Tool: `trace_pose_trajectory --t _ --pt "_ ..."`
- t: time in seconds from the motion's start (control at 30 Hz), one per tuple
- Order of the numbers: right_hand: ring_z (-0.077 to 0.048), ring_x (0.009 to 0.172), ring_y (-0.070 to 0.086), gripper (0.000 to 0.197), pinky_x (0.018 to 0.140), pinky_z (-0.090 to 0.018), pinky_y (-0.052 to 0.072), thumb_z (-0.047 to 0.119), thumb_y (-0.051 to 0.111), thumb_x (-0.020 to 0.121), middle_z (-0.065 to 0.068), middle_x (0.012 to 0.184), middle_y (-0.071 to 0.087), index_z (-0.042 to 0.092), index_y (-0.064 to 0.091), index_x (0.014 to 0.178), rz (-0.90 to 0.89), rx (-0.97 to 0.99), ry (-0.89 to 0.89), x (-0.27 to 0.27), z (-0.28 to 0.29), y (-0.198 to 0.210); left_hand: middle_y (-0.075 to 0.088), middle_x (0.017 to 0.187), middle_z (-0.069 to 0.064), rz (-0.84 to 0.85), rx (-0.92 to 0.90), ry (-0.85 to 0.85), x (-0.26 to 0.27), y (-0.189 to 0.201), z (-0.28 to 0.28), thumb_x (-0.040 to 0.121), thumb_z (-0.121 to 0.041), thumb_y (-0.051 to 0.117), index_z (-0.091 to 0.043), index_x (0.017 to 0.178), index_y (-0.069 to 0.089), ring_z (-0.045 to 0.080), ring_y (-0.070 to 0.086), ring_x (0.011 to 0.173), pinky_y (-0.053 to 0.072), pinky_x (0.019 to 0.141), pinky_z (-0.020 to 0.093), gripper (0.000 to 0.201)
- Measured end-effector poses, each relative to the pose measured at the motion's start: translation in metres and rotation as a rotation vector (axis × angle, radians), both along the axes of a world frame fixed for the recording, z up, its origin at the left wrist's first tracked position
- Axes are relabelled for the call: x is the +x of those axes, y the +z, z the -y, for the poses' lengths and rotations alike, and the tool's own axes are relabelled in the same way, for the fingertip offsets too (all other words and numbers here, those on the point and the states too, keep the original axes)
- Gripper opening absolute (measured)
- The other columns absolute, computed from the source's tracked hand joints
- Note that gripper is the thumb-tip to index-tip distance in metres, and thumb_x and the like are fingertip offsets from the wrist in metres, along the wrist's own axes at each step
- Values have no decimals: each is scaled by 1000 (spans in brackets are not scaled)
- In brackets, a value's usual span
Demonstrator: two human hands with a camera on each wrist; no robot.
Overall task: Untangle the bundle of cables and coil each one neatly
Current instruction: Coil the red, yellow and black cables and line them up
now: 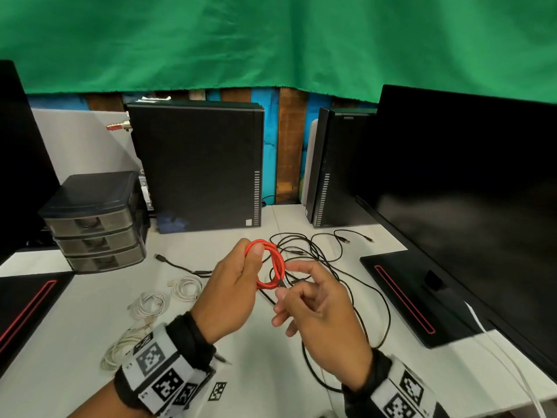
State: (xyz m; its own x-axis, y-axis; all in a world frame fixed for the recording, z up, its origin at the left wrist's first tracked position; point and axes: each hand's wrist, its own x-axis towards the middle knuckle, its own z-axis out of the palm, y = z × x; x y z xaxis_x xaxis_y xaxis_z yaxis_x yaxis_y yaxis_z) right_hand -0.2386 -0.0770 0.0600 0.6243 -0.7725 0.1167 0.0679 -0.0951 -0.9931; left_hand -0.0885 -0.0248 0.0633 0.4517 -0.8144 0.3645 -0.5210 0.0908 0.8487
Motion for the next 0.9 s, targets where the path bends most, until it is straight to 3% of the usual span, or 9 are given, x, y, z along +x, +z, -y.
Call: trace_pose_trajectory --t 0.07,0.13,0.23,0.3,0.37,0.5,0.63,0.8,0.9 --pt "-24 75 74 7 59 -32 55 8 64 95 -12 82 71 5 60 99 0 12 -36 0 6 -1 48 63 -13 -132 7 -34 -2 1 0 104 -41 32 -27 85 52 2 47 59 42 59 14 31" --pt "-28 84 75 10 62 -33 58 8 62 96 -14 94 73 1 57 93 35 79 -10 1 12 0 51 65 -8 -191 22 -81 2 3 2 105 -39 33 -24 84 53 5 51 62 46 63 19 33" --pt "-30 84 74 9 61 -32 57 8 60 97 -16 99 75 4 56 91 97 198 19 1 20 1 62 71 3 -91 159 -196 26 5 2 101 -52 41 -14 81 62 17 60 68 51 74 42 47" --pt "-27 79 72 10 58 -30 55 8 62 96 -18 95 75 4 57 88 65 207 -10 2 25 -5 69 82 4 38 340 -217 46 9 -4 99 -56 45 -15 83 69 19 67 75 53 81 40 50" --pt "-26 73 70 12 56 -30 54 7 63 95 -20 90 74 4 57 85 -47 182 -16 4 30 -18 71 90 0 66 408 -128 67 17 -13 99 -50 46 -21 88 73 16 69 82 54 82 33 41" --pt "-22 60 69 16 50 -29 52 9 67 93 -26 80 69 7 55 83 -356 154 81 16 30 -58 72 94 -3 -2 325 37 97 42 -31 100 -44 48 -23 97 72 15 71 85 55 85 41 32" --pt "-21 57 68 17 51 -28 54 14 70 91 -12 66 67 8 58 80 -483 261 104 38 20 -80 73 96 -1 -58 272 75 103 54 -40 99 -41 51 -20 100 71 17 71 87 54 83 40 29" --pt "-16 79 70 24 62 -27 56 30 69 93 -4 91 71 6 73 95 -444 303 102 47 13 -74 73 93 -5 8 306 55 97 48 -37 98 -44 52 -25 99 70 7 71 81 56 86 46 26" --pt "-13 74 69 20 58 -25 53 30 68 93 -4 95 71 11 74 93 -464 229 87 32 18 -63 73 92 -4 14 320 20 92 42 -32 97 -41 53 -22 100 69 7 71 80 57 82 44 25"
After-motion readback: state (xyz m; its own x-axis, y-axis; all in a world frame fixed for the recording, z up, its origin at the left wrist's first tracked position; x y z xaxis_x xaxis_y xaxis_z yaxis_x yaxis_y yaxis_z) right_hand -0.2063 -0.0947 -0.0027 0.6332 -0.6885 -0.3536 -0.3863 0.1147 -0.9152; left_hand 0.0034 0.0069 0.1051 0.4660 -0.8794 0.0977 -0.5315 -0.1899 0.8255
